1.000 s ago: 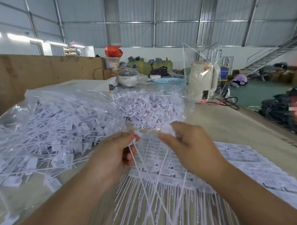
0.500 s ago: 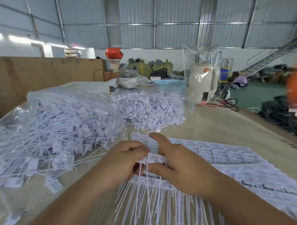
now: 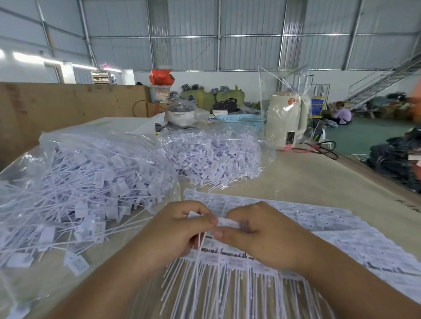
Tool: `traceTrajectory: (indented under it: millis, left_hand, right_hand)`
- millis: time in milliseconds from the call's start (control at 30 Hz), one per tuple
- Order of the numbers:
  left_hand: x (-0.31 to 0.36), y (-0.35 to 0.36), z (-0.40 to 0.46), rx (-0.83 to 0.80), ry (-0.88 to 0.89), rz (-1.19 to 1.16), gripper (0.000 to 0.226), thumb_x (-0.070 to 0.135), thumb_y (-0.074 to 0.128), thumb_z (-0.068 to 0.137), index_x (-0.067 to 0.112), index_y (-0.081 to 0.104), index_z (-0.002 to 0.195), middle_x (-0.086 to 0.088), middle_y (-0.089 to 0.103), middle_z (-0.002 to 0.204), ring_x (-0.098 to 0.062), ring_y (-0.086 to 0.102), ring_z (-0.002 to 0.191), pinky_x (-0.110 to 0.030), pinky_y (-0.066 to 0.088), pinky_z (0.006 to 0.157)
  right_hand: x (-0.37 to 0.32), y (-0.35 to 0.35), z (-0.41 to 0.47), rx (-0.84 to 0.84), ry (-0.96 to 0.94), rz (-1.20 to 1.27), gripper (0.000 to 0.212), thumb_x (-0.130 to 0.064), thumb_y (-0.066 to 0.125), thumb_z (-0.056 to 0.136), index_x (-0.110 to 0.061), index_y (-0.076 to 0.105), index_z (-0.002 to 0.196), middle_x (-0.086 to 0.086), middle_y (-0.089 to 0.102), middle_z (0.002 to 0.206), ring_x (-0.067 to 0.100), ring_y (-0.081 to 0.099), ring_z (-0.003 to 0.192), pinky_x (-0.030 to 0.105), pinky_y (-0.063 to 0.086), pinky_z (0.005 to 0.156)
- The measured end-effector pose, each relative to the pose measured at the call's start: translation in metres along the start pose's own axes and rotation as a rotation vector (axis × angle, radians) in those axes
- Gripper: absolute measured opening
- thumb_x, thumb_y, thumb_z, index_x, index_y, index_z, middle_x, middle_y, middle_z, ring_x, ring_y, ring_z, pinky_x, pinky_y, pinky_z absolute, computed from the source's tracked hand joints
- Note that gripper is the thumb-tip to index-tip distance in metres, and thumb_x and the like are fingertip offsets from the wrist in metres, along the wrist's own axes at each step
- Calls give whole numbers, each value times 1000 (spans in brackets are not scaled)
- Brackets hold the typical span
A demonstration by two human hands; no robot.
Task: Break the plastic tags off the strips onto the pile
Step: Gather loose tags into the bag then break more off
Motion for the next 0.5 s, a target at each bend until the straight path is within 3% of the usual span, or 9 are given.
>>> traceTrajectory:
  millis: [100, 200, 500]
  left_hand:
    - [-1, 4, 0, -22, -2, -7, 14, 28, 68, 86, 21, 71, 74, -12, 56, 60, -14, 43, 41, -20, 33, 43]
    - [-3, 6, 1, 25, -7, -67, 20, 22, 65, 90, 23, 69, 71, -8, 58, 56, -15, 48, 39, -20, 37, 42]
    - [-2, 11, 2, 253, -1, -397, 27, 17, 62, 91, 22, 66, 64, -4, 54, 54, -16, 44, 45, -26, 35, 46]
  right_hand:
    - [2, 1, 0, -17, 5, 12, 50, -55, 58, 89, -20, 37, 60, -8, 30, 51, 9, 29, 47, 30, 26, 51]
    - [1, -1, 3, 14, 8, -41, 48, -55, 56, 89, -23, 37, 59, -6, 33, 51, 8, 32, 47, 30, 29, 52]
    - [-18, 1, 7, 312, 7, -220, 48, -52, 47, 94, -24, 29, 60, -5, 36, 52, 17, 41, 50, 33, 30, 49]
Point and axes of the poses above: each hand's wrist, its own z-axis towards the middle knuckle, its own y-axis out of the palm, x = y × z, the point moved 5 cm from there along z, towards the middle knuckle
